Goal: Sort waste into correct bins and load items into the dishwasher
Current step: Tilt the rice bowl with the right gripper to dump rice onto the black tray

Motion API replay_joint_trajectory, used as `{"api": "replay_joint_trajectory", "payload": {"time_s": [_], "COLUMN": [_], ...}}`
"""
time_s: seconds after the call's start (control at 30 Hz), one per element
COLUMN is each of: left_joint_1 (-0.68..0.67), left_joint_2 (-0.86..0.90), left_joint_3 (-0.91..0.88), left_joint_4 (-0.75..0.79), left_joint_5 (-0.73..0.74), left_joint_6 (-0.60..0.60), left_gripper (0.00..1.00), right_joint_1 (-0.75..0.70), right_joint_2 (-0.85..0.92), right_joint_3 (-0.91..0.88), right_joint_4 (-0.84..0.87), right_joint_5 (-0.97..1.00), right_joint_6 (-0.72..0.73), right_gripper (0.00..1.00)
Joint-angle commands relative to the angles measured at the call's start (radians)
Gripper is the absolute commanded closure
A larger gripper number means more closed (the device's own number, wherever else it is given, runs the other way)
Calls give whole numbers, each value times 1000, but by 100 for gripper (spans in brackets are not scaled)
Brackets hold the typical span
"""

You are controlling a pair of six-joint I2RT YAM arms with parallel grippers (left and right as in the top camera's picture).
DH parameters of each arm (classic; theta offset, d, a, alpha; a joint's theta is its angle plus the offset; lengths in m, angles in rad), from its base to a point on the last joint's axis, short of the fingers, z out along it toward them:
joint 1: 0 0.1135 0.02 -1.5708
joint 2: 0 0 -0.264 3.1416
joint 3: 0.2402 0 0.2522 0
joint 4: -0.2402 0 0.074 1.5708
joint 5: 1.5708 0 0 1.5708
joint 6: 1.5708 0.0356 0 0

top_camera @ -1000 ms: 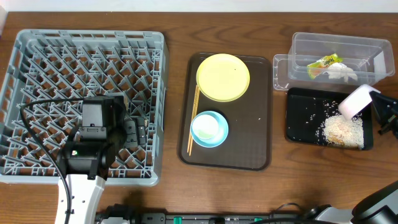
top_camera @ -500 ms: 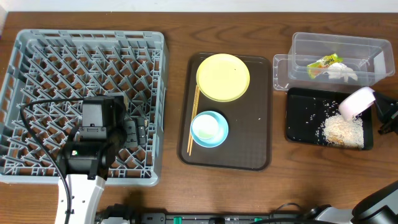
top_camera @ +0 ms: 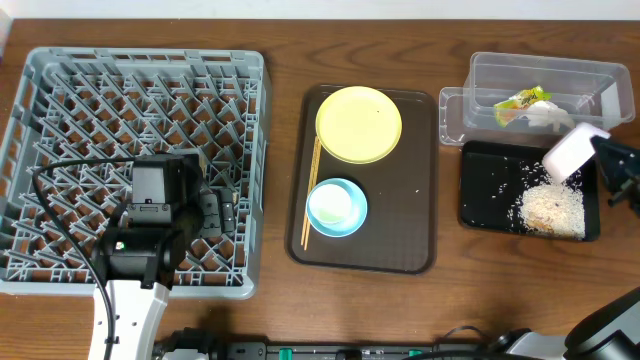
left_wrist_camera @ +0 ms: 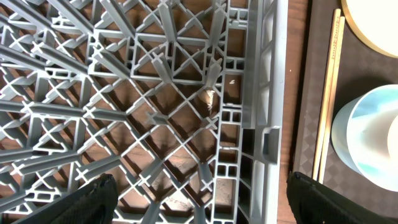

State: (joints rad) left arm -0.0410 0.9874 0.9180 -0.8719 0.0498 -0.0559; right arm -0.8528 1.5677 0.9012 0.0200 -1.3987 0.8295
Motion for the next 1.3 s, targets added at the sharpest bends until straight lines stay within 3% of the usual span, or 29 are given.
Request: {"api": "replay_joint_trajectory", "payload": {"time_s": [0.0,0.57,0.9,1.13,1.27], "left_joint_1": [0,0,0,0,0], "left_joint_2": [-2,-2,-2,-2,-2], "left_joint_3": [22,22,22,22,22], "left_joint_4": [-3,-7,-7,-7,-6], "left_joint_5": [2,3,3,3,2], "left_joint_6": [-9,-9,-9,-9,-9], "left_gripper": [11,11,11,11,11], "right_joint_1": [23,95,116,116,119], "right_joint_2": [-11,-11,-11,-11,-11], "right_joint_3": [0,-1,-1,-1,-1], "right_joint_4": [-19,-32,-50,-50,23], "right_joint_5": [-162,-162,-151,-13,-163], "right_joint_6": [-253,-509,-497,-336,-433], "right_gripper": [99,99,99,99,99]}}
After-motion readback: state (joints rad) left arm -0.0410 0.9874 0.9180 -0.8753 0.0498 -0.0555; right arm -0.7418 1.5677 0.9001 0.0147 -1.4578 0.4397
